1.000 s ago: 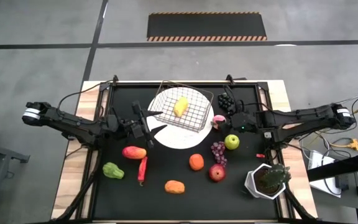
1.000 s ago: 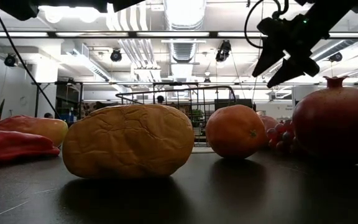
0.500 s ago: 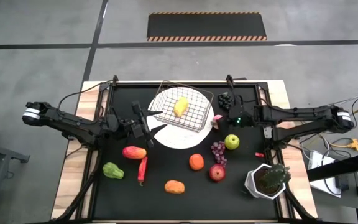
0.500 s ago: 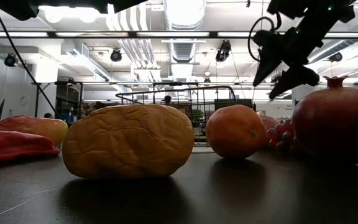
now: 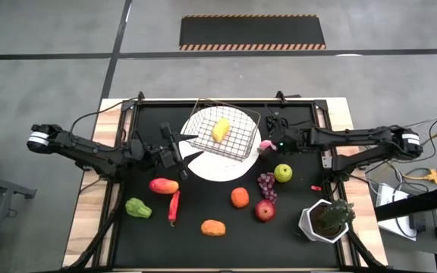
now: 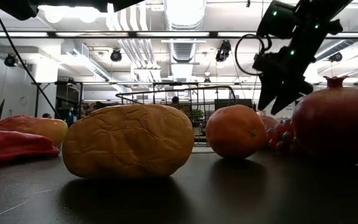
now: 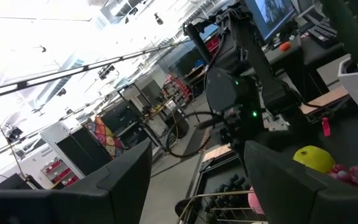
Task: Build produce basket
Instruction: Put the peach into the silver basket
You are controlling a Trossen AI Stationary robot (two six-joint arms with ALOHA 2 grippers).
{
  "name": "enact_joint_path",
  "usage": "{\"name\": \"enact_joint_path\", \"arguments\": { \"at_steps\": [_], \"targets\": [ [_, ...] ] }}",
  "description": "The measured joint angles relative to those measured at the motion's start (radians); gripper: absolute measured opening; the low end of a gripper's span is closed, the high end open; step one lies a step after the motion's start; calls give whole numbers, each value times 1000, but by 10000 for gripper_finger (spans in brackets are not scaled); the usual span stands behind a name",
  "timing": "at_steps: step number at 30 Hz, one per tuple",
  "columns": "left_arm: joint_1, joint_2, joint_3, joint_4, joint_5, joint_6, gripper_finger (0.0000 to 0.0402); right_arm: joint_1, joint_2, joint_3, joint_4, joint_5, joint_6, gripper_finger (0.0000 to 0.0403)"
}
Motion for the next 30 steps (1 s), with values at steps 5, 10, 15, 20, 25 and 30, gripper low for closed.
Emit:
{"name": "enact_joint_path", "arguments": {
  "at_steps": [5,10,15,20,25,30],
  "targets": [
    [0,0,0,-1,0,0,238,0,67,0,11,2,-29,269],
    [0,0,0,-1,0,0,238,0,114,0,77,3,-52,258],
    [0,0,0,-1,0,0,238,-4,153,3,102,14,-59,246],
    [0,0,0,-1,0,0,238,-8,164,5,110,14,-54,223],
    [0,0,0,-1,0,0,238,-9,143,3,100,5,-31,204],
    [0,0,0,-1,0,-1,238,-9,113,0,76,-5,-26,199]
  ]
}}
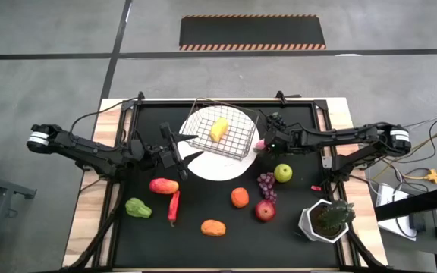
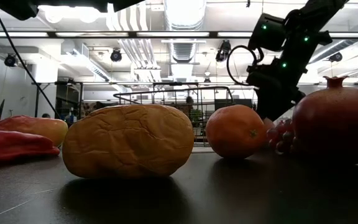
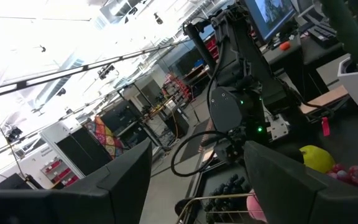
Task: Build produce basket
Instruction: Put the peach into the silver basket
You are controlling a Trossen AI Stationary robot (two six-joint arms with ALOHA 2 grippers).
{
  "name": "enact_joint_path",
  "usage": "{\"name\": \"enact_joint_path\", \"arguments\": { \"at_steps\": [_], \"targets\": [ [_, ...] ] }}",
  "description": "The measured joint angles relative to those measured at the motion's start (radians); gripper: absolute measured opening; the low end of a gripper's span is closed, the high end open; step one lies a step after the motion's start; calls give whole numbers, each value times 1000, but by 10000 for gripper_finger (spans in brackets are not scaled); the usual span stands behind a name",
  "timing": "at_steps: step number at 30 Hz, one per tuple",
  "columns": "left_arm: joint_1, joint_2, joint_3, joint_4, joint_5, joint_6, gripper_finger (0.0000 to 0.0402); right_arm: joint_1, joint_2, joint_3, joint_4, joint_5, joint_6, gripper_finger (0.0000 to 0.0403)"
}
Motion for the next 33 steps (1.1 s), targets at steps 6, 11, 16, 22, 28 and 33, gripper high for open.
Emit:
{"name": "enact_joint_path", "arguments": {
  "at_steps": [6,11,16,22,28,33],
  "targets": [
    [0,0,0,0,0,-1,238,-13,-84,25,-114,1,6,198],
    [0,0,0,0,0,-3,238,-20,-170,115,-244,6,21,198],
    [0,-14,2,4,-74,-27,238,-22,-227,227,-346,8,21,198],
    [0,-21,2,3,-106,-27,238,-25,-237,362,-352,8,19,198],
    [0,-20,2,3,-106,-27,238,-25,-144,463,-325,-1,-29,198],
    [0,-20,2,3,-106,-27,238,-27,-32,546,-321,-1,-83,198]
  ]
}}
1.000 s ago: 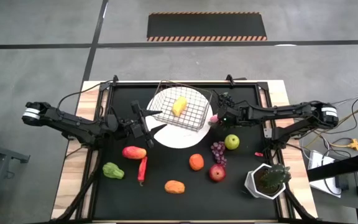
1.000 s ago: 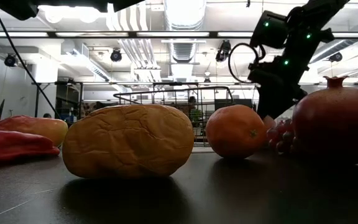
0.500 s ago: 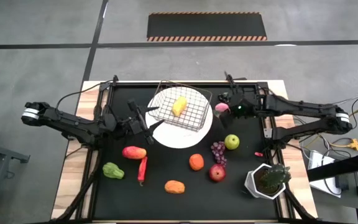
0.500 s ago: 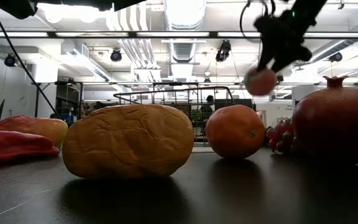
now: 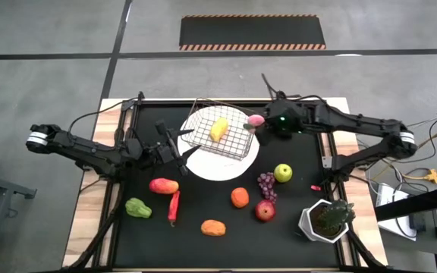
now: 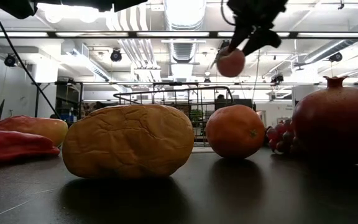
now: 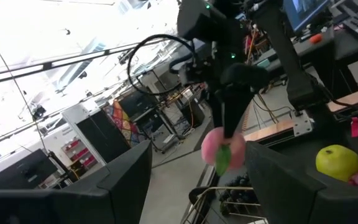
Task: Build produce basket
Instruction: Put the peach into the silver basket, then put the red mango into the silver basket
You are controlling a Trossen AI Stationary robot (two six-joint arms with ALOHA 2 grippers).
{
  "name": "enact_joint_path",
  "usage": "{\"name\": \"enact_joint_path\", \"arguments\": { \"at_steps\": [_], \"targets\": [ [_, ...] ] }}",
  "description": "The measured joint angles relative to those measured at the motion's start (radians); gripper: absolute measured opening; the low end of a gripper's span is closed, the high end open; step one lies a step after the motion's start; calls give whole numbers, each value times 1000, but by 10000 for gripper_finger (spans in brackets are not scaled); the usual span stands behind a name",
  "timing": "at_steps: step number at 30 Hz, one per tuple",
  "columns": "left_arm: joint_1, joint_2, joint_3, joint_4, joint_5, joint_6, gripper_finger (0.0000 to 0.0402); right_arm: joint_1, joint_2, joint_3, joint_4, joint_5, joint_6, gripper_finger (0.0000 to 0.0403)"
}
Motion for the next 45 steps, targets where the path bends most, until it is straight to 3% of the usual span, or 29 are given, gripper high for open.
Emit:
{"name": "enact_joint_path", "arguments": {
  "at_steps": [10,24,37,45],
  "targets": [
    [0,0,0,0,-1,0,238,-23,211,164,4,-57,-85,198],
    [0,0,-1,0,-1,1,238,-85,466,229,5,-100,-156,198],
    [0,2,-2,-2,-1,1,238,-90,504,245,-4,-96,-154,268],
    [0,3,-2,-3,-1,2,238,-90,446,245,-5,-97,-190,262]
  ]
}}
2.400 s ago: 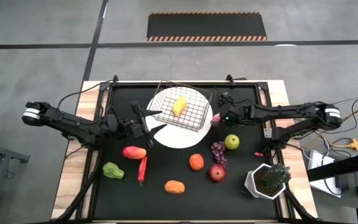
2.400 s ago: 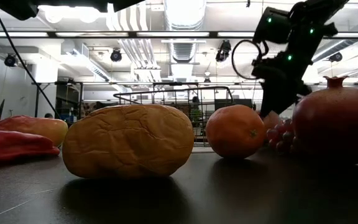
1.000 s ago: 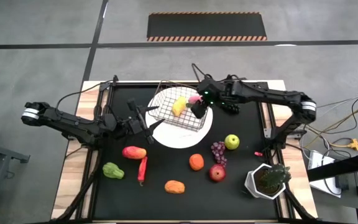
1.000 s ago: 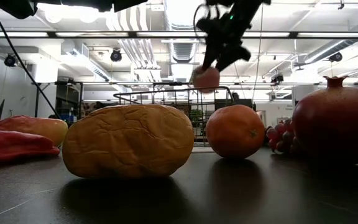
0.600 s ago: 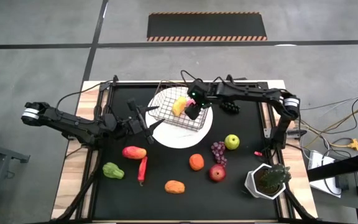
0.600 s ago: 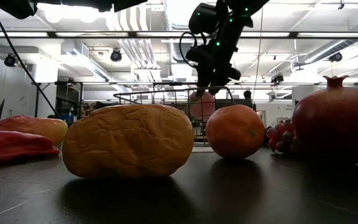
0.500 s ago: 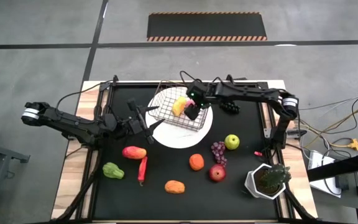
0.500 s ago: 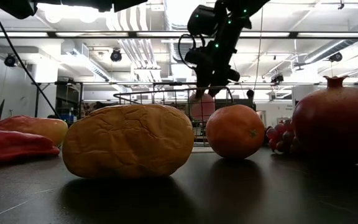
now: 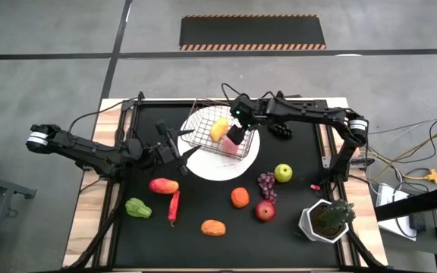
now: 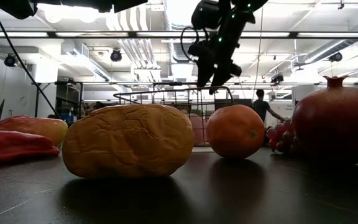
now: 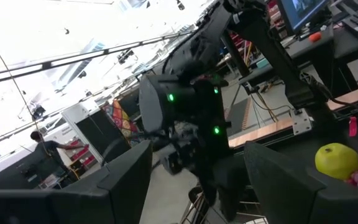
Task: Build produce basket
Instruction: Put the red mango into the silver basket
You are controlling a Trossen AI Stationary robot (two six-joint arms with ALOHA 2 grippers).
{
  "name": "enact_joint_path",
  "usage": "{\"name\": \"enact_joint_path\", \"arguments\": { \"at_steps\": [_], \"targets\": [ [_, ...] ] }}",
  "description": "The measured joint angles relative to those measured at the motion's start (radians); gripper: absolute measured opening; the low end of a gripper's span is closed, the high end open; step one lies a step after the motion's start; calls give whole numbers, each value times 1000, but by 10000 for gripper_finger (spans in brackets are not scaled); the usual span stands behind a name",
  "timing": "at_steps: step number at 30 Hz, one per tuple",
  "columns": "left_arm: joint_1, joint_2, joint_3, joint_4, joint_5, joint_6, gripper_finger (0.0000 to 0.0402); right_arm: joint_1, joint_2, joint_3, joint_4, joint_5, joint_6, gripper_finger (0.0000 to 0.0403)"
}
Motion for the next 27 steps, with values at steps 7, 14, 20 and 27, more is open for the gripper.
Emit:
{"name": "enact_joint_path", "arguments": {
  "at_steps": [7,14,20,27],
  "targets": [
    [0,1,0,-8,0,0,238,40,-142,-10,-75,1,-63,225],
    [0,5,-1,-8,0,-10,238,168,-337,-156,-26,2,-74,190],
    [0,9,-1,-10,2,-101,238,308,-498,-413,267,1,-164,169],
    [-2,39,-1,-41,5,-353,238,384,-621,-672,653,0,-320,155]
  ]
}}
